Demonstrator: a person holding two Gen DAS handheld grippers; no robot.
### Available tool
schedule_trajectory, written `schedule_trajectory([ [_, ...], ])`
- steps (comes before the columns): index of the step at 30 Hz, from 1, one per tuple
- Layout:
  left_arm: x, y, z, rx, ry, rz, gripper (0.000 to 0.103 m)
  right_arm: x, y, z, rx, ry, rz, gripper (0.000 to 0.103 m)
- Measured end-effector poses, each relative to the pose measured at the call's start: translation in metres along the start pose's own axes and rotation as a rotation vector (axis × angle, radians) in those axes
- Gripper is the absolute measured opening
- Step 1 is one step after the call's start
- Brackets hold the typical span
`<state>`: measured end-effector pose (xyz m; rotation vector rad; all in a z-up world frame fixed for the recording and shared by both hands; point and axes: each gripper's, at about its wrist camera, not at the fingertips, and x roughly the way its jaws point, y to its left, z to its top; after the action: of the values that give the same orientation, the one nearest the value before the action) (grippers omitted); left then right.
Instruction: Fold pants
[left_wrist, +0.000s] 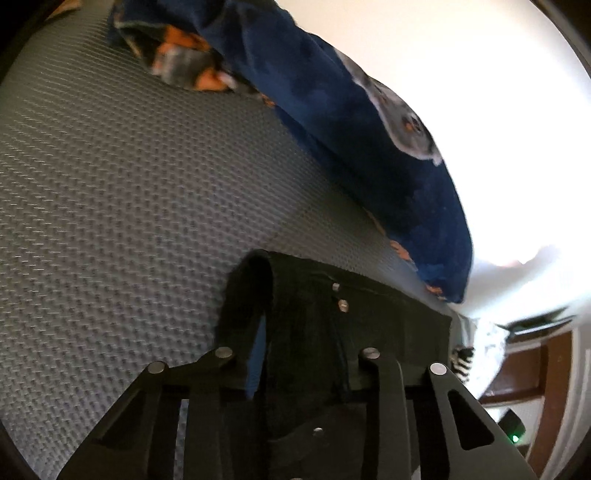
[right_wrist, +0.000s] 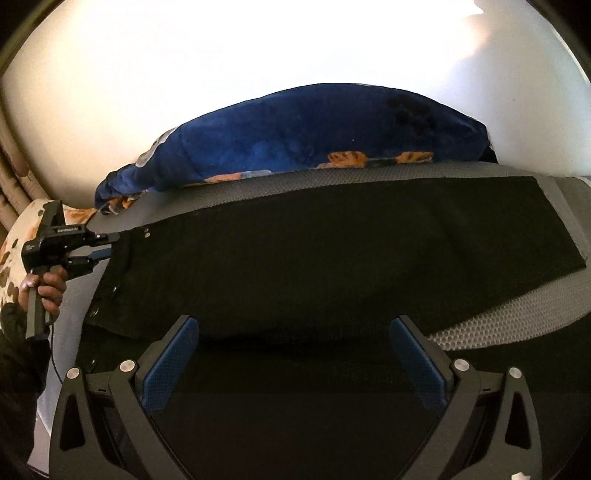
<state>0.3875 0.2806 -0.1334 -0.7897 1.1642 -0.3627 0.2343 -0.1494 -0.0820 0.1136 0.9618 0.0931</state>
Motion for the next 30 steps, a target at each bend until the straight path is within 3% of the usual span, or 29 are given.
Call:
schedule_trajectory([
  [6, 0.024, -0.012, 0.007, 0.023, 0.031, -0.033, 0.032, 0.011, -0.003, 0.013, -0.011, -0.015, 0.008, 0.103],
  [12, 0.039, -0.019, 0.016, -0.008, -0.01, -0.081, 0.031, 0.026, -0.005, 0.031, -0.043, -0.025, 0.014, 0.103],
  [14, 0.045, -0.024, 0.013, 0.022, -0.021, -0.071, 0.008, 0.031, -0.003, 0.037, -0.065, -0.027, 0.025, 0.103],
  [16, 0.045, -0.028, 0.012, 0.066, -0.038, -0.043, 0.007, 0.035, -0.001, 0.041, -0.087, -0.028, 0.032, 0.103],
  [18, 0.041, -0.039, 0.005, 0.1, -0.062, -0.054, 0.007, 0.041, 0.003, 0.046, -0.139, -0.026, 0.057, 0.103],
  [24, -0.003, -0.085, -0.025, 0.234, -0.139, -0.206, 0.007, 0.058, 0.014, 0.076, -0.38, 0.031, 0.175, 0.103],
  [30, -0.032, -0.106, -0.054, 0.32, -0.165, -0.28, 0.007, 0.084, 0.016, 0.112, -0.594, 0.11, 0.199, 0.103],
])
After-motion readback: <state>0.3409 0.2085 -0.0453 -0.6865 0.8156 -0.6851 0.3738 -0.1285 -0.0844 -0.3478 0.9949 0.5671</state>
